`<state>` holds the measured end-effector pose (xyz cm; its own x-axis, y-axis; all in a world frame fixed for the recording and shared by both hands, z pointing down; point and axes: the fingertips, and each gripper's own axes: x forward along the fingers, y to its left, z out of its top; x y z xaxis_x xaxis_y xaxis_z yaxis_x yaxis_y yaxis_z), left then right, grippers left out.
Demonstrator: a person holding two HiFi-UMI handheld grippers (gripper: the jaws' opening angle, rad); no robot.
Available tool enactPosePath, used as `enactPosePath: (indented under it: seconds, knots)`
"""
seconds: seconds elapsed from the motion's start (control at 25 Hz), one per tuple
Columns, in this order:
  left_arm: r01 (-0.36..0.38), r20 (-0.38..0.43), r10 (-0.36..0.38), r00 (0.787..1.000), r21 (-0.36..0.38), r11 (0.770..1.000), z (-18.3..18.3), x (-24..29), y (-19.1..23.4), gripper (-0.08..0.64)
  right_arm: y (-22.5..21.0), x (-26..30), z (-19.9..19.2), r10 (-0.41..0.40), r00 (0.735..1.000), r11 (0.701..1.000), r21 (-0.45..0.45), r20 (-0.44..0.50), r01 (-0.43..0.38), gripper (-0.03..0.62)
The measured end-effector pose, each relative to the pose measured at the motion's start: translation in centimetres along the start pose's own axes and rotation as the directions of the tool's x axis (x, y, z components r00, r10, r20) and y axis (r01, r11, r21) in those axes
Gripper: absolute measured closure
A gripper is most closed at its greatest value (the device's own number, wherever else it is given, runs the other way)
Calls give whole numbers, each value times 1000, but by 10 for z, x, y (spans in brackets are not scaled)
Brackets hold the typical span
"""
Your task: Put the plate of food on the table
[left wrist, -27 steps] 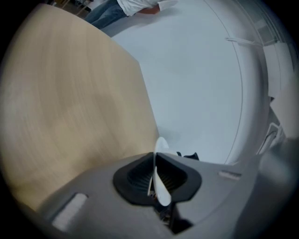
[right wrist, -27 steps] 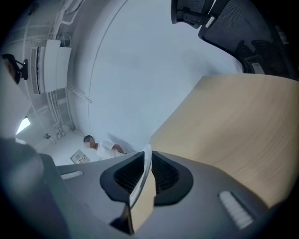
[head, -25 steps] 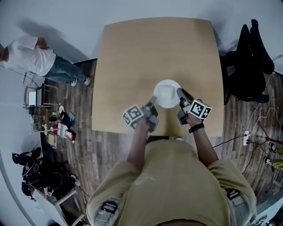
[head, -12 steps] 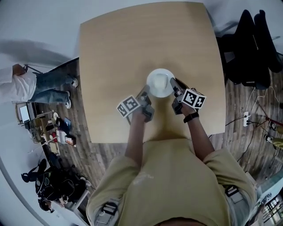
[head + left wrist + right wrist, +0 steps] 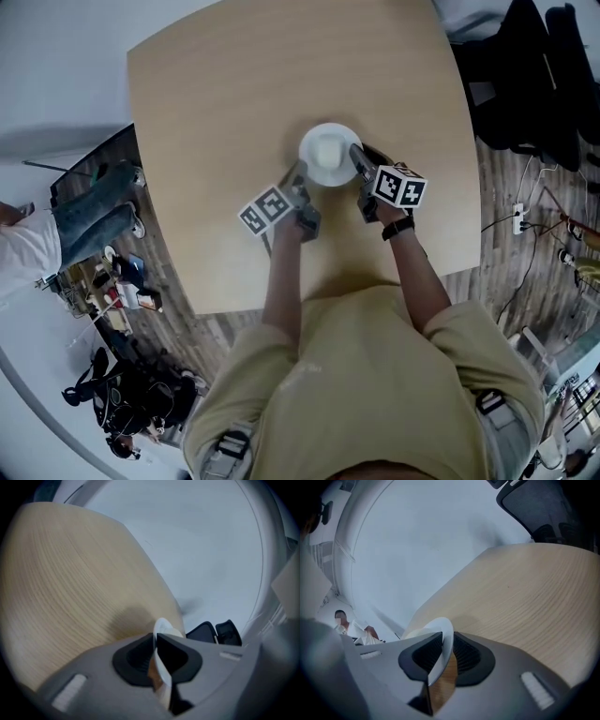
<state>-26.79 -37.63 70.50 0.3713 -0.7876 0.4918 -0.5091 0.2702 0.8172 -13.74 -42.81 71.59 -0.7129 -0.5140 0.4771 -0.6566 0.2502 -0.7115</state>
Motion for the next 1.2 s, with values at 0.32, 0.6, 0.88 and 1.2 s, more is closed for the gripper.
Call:
enactPosePath:
  seconds: [0.32, 0.6, 0.88, 1.2]
  knots:
    - [-73, -25, 75, 997, 61, 995, -4, 15, 16, 537, -14, 15, -7, -77, 995, 993, -96, -60, 71, 503]
    - [-127, -43, 132, 990, 112, 986, -10, 23, 24, 529, -22, 21, -11, -124, 988, 977, -183, -93, 105, 499]
    - [-191, -68, 204, 977, 168, 967, -20, 20, 31, 521, -24, 20, -20, -187, 972, 948, -285, -145, 140, 490]
    - [-214, -66, 233, 970, 218, 952, -31, 4, 22, 431, -20, -11, -20, -185, 977, 942, -303, -108, 145, 469]
